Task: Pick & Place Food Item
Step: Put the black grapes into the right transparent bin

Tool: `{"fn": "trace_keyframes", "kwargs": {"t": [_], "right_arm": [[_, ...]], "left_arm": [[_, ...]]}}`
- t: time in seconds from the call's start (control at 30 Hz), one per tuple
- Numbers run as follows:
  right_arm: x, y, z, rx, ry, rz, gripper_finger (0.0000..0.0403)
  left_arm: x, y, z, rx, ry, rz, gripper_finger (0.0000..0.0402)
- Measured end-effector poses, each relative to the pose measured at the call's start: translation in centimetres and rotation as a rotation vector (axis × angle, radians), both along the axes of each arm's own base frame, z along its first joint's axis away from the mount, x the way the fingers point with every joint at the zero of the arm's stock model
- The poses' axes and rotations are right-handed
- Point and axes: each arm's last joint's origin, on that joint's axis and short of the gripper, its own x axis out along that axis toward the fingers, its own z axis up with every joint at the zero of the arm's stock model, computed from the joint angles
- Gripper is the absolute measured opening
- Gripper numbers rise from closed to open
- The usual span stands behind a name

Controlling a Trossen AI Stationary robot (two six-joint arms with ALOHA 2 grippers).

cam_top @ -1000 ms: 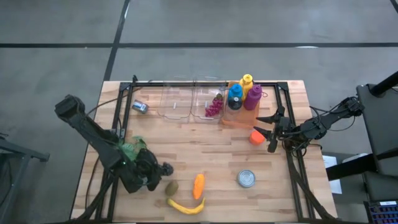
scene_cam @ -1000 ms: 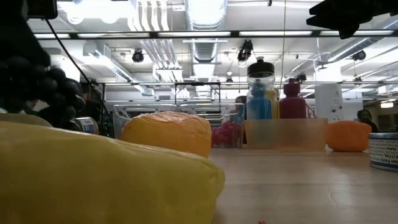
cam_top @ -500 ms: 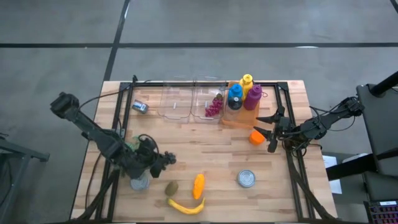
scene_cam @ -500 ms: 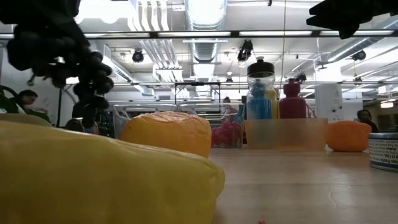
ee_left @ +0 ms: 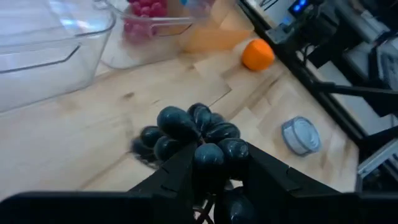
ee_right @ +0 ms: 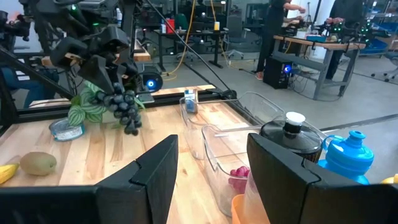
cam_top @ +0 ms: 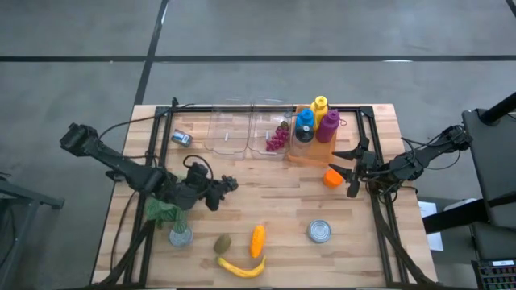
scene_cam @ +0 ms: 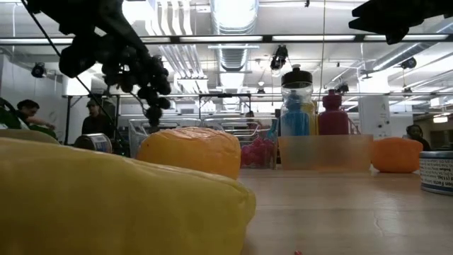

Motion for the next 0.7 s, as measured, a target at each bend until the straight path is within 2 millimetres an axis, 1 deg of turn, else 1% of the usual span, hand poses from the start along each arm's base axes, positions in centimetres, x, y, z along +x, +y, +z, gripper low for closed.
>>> {"fn": "trace_keyframes", "kwargs": {"t": [0.2, 0.33, 0.47, 0.6, 0.7], "right_arm": [[0.0, 0.0, 0.0, -0.001, 0.001, 0.000, 0.0190], [0.0, 0.0, 0.0, -0.001, 0.001, 0.000, 0.0190], [0.0, 0.0, 0.0, 0.000, 0.000, 0.000, 0.0190], [0.0, 0.0, 0.0, 0.000, 0.000, 0.000, 0.0190], [0.0, 0.0, 0.0, -0.001, 0.000, 0.000, 0.0190]], "left_arm": [[0.5, -0.1, 0.5, 0.030, -0.045, -0.038, 0.0119], [0.8, -0.4, 0.5, 0.035, -0.049, -0.085, 0.0119], [0.8, -0.2, 0.6, 0.063, -0.049, -0.095, 0.0119], [1.0, 0.0, 0.8, 0.134, -0.053, -0.086, 0.0119], [1.4, 0.4, 1.3, 0.211, -0.082, -0.092, 0.0119]]}}
